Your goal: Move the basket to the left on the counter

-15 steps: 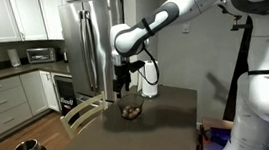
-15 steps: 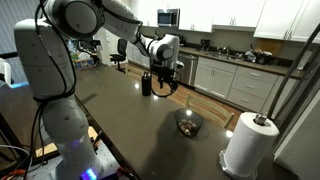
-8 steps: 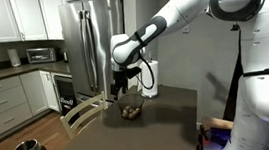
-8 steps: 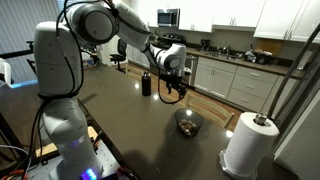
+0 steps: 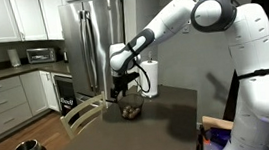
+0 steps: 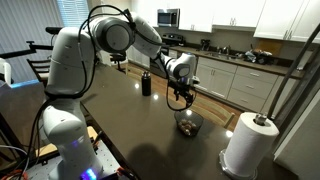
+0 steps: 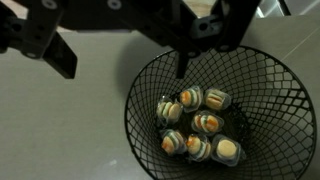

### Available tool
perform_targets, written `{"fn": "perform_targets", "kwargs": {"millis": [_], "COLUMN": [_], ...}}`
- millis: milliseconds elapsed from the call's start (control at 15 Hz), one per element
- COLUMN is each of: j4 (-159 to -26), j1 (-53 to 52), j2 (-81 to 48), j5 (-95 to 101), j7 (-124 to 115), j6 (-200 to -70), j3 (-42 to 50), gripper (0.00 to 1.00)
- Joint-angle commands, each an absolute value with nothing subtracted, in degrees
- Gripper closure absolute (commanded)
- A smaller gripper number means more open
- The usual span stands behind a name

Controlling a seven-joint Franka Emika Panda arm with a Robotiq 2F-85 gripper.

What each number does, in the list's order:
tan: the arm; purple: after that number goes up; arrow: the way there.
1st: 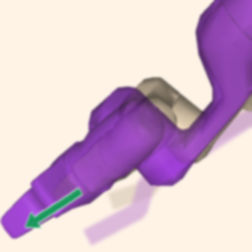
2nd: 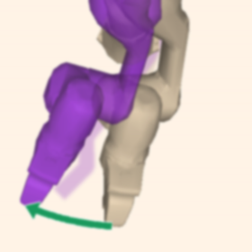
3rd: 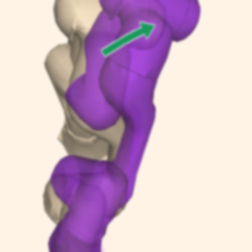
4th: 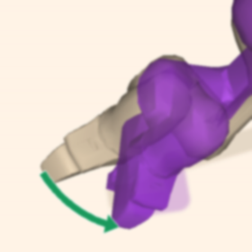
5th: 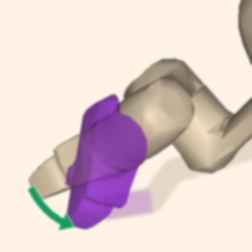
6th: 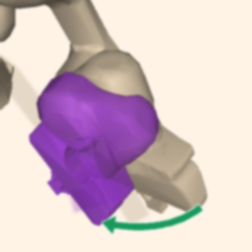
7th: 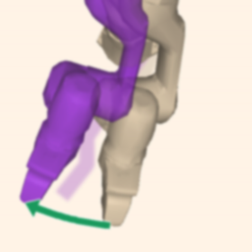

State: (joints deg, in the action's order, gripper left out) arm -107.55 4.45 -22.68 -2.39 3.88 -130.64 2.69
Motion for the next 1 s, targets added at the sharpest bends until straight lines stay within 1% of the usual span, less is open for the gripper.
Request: {"fn": "perform_targets", "kwargs": {"millis": [0,600,800,867,933], "j4": [-103.4,-101.8,-102.0,-102.0,-102.3], "j1": [6.4,7.2,6.4,6.1,5.7], "j2": [-26.4,-31.8,-32.9,-33.2,-33.2], "j5": [-4.5,-9.0,-7.8,-7.3,-6.6], "j7": [6.4,6.6,4.5,4.0,3.3], "j6": [-130.9,-128.8,-128.9,-129.0,-129.2], "j3": [1.9,-0.4,0.3,0.7,1.1], "gripper": [0.0,0.0,0.0,0.05,0.26]}}
